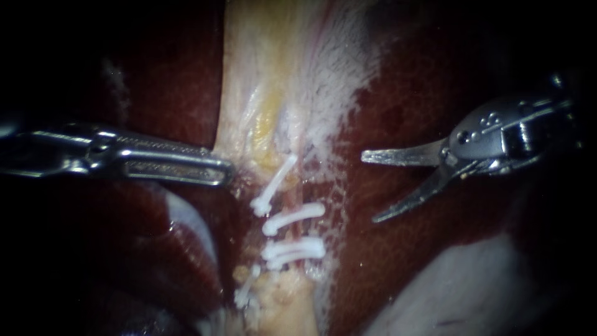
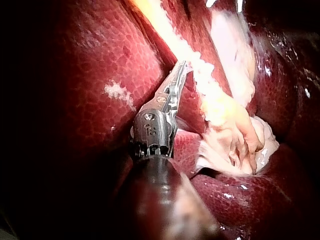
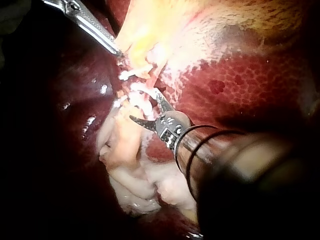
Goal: Go to the cutting position right tube
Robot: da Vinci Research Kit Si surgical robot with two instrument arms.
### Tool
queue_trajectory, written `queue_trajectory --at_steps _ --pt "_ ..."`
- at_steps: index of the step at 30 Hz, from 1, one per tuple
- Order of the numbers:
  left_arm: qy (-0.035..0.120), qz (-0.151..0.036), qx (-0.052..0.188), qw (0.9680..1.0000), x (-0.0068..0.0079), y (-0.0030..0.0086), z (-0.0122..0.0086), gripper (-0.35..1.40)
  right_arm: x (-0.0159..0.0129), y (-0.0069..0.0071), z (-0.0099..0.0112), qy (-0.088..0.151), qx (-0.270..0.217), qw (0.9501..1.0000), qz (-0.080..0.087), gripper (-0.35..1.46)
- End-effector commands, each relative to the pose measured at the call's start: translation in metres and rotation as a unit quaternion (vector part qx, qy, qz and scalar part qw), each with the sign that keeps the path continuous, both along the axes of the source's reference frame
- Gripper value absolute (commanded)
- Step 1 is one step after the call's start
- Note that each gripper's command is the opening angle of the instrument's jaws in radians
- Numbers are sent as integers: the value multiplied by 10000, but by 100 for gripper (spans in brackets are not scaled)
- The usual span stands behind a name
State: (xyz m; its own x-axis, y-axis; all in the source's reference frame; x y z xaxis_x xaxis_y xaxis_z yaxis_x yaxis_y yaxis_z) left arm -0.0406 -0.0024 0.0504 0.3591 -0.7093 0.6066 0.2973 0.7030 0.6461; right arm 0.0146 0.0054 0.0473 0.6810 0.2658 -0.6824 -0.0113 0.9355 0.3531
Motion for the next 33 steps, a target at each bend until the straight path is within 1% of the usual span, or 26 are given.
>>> queue_trajectory --at_steps 1,5,9,12,15,17,18,19,22,23,25,28,30,33 --pt "-8 1 10 10000 0 0 0 -35 0 0 0 10 14 10000 -13 143" --pt "3 11 13 10000 1 0 -1 -35 1 -2 3 68 113 9998 -118 143" --pt "-7 20 26 10000 3 3 -4 -35 1 -9 11 16 343 9994 -100 143" --pt "-33 43 62 10000 7 9 -13 -35 2 -17 22 -58 562 9984 -90 142" --pt "-10 -5 74 10000 12 18 -27 -35 3 -25 33 -124 768 9969 -114 140" --pt "18 -39 116 9999 16 24 -37 -35 5 -32 42 -129 972 9951 -142 137" --pt "-3 -48 66 10000 19 27 -44 -35 6 -35 46 -120 1111 9935 -193 135" --pt "-11 -65 66 10000 20 28 -48 -35 7 -39 51 -122 1246 9919 -233 132" --pt "-76 -88 5 9999 24 33 -66 -35 10 -49 63 -188 1589 9868 -259 113" --pt "-81 -108 5 9999 25 34 -71 -35 12 -52 66 -212 1657 9856 -254 110" --pt "-98 -97 -36 9999 26 34 -80 -35 15 -60 74 -281 1839 9823 -235 101" --pt "-121 -110 -58 9998 25 33 -89 -35 20 -67 83 -336 1983 9792 -260 91" --pt "-117 -116 -58 9998 24 32 -93 -35 24 -70 89 -364 2062 9774 -296 85" --pt "-114 -112 -84 9998 23 30 -97 -35 29 -69 95 -419 2196 9742 -318 73"
